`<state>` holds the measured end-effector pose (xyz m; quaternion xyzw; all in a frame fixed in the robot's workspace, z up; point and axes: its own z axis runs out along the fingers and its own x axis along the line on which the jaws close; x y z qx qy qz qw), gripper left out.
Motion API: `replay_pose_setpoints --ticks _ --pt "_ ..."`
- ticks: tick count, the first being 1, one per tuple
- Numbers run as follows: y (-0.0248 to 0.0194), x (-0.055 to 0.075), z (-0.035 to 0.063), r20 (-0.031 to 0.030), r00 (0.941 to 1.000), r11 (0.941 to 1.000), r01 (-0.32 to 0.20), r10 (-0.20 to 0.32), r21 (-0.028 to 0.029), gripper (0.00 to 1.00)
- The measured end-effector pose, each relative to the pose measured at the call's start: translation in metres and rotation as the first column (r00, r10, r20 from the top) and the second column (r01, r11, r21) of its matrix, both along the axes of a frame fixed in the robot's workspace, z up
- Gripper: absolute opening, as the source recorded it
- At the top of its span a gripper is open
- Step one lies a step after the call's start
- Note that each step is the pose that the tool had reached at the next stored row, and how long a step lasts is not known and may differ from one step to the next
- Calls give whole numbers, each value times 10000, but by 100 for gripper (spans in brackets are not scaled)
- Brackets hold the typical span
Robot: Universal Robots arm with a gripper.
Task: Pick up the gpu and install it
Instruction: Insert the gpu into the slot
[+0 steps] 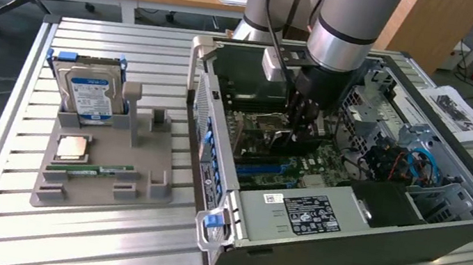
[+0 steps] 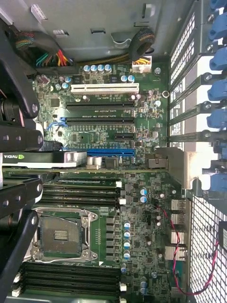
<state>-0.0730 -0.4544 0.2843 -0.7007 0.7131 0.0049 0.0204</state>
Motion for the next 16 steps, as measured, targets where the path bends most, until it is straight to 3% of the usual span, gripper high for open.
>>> replay_pose_setpoints --ticks 16 --pt "0 0 -39 1 10000 10000 -1 1 0 27"
